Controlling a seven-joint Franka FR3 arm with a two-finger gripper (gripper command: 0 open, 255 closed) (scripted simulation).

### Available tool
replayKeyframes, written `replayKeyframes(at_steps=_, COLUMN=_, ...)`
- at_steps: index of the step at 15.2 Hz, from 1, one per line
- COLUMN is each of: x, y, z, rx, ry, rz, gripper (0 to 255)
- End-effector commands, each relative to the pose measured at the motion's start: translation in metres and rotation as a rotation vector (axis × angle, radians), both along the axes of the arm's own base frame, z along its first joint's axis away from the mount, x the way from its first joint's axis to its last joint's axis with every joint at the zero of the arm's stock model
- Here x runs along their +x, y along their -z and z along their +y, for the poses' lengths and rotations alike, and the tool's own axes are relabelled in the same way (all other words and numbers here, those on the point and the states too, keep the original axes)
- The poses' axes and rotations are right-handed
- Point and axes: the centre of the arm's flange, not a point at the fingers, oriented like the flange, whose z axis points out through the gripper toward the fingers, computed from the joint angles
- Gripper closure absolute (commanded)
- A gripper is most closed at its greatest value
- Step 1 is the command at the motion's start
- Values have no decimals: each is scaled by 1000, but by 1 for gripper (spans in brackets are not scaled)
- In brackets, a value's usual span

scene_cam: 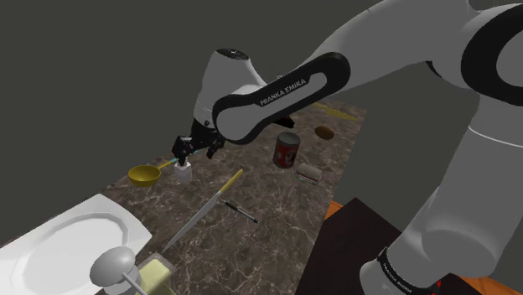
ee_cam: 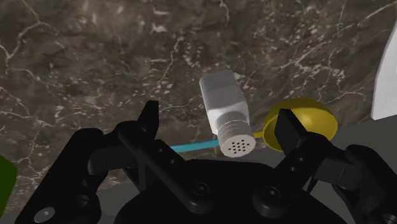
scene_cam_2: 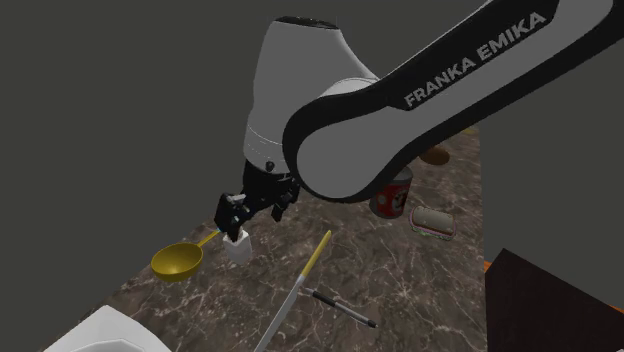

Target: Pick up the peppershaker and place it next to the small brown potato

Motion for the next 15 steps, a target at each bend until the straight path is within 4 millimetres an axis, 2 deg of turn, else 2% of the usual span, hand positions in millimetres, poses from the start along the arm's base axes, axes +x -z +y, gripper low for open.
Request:
replayKeyframes(at_steps=1, x=9, y=11, z=15, rx=7, ry=-1, rz=-8, gripper=0)
replayKeyframes(at_steps=9, x=19, y=49, z=23, rx=7, ry=-1, rz=-8, gripper=0)
replayKeyframes(at_steps=15, x=19, y=49, z=23, rx=7, ry=-1, rz=-8, gripper=0)
